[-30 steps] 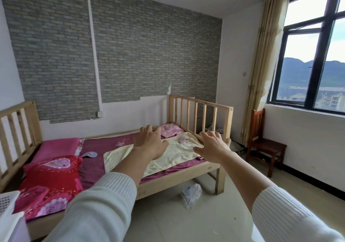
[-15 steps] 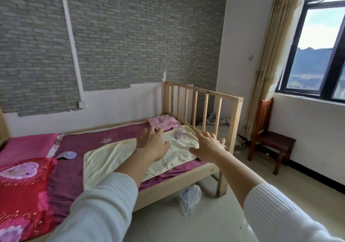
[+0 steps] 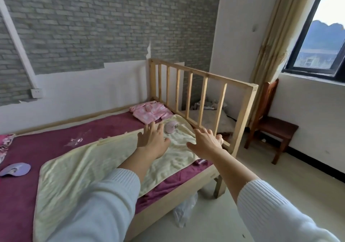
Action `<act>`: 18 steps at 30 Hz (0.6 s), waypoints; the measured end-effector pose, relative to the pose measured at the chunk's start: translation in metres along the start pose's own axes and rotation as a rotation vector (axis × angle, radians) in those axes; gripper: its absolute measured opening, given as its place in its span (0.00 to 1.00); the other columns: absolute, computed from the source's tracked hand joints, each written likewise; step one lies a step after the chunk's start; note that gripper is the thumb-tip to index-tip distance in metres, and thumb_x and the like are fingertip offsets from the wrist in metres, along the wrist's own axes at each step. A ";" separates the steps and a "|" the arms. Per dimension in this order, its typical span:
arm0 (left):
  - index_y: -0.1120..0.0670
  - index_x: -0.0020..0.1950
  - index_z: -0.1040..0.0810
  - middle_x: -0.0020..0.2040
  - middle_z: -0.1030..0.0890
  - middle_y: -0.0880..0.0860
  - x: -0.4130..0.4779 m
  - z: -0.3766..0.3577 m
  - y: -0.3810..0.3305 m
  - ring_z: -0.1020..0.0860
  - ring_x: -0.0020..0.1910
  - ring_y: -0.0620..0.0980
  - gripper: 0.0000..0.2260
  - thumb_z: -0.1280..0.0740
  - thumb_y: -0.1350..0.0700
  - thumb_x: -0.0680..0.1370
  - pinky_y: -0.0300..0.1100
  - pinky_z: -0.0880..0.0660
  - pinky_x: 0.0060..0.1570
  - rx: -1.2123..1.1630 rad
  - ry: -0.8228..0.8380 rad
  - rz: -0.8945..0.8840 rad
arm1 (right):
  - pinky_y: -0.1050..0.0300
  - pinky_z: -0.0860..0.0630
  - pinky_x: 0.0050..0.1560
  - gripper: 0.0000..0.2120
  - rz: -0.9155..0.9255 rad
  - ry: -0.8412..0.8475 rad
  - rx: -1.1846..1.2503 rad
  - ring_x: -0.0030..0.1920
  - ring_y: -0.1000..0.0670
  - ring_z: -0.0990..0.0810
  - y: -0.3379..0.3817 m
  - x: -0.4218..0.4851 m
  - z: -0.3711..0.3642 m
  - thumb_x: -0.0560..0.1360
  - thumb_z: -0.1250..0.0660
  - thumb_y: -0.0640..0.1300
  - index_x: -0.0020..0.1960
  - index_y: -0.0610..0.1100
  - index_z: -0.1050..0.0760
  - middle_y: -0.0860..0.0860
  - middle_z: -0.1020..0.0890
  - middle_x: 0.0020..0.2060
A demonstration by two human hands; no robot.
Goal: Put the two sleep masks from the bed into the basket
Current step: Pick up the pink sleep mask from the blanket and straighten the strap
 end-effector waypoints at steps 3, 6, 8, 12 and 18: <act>0.52 0.69 0.37 0.69 0.34 0.57 0.074 -0.046 0.000 0.37 0.68 0.59 0.24 0.42 0.45 0.75 0.57 0.33 0.60 -0.011 0.037 0.018 | 0.35 0.40 0.65 0.30 -0.010 0.033 -0.024 0.68 0.43 0.34 -0.025 0.070 -0.033 0.73 0.39 0.62 0.69 0.47 0.36 0.46 0.29 0.67; 0.53 0.68 0.36 0.69 0.34 0.56 0.149 -0.089 -0.001 0.37 0.67 0.59 0.23 0.42 0.46 0.76 0.57 0.32 0.59 -0.040 0.070 0.058 | 0.34 0.40 0.66 0.28 -0.018 0.086 -0.045 0.67 0.43 0.34 -0.052 0.144 -0.063 0.74 0.39 0.61 0.68 0.46 0.35 0.45 0.29 0.66; 0.52 0.69 0.36 0.69 0.34 0.56 0.197 -0.114 -0.003 0.37 0.67 0.58 0.23 0.42 0.45 0.76 0.56 0.33 0.59 -0.053 0.096 0.078 | 0.34 0.41 0.67 0.27 -0.019 0.126 -0.040 0.67 0.43 0.34 -0.069 0.195 -0.079 0.74 0.39 0.60 0.67 0.45 0.35 0.45 0.28 0.66; 0.52 0.69 0.36 0.68 0.33 0.56 0.277 -0.162 0.003 0.36 0.66 0.58 0.23 0.43 0.44 0.77 0.54 0.33 0.57 -0.089 0.140 0.122 | 0.34 0.41 0.67 0.26 -0.036 0.191 -0.047 0.67 0.43 0.34 -0.091 0.288 -0.109 0.74 0.39 0.59 0.66 0.45 0.33 0.45 0.28 0.65; 0.53 0.67 0.35 0.68 0.33 0.56 0.371 -0.235 0.032 0.36 0.66 0.58 0.21 0.43 0.46 0.77 0.54 0.33 0.57 -0.115 0.261 0.214 | 0.32 0.42 0.68 0.27 0.014 0.344 -0.051 0.68 0.43 0.34 -0.091 0.397 -0.187 0.75 0.39 0.58 0.68 0.45 0.35 0.46 0.28 0.67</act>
Point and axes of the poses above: each hand's wrist, its own x-axis towards the middle knuckle, its own z-axis out of the back of the hand, y = z × x, the point moved 8 cm from there along x, towards the middle knuckle
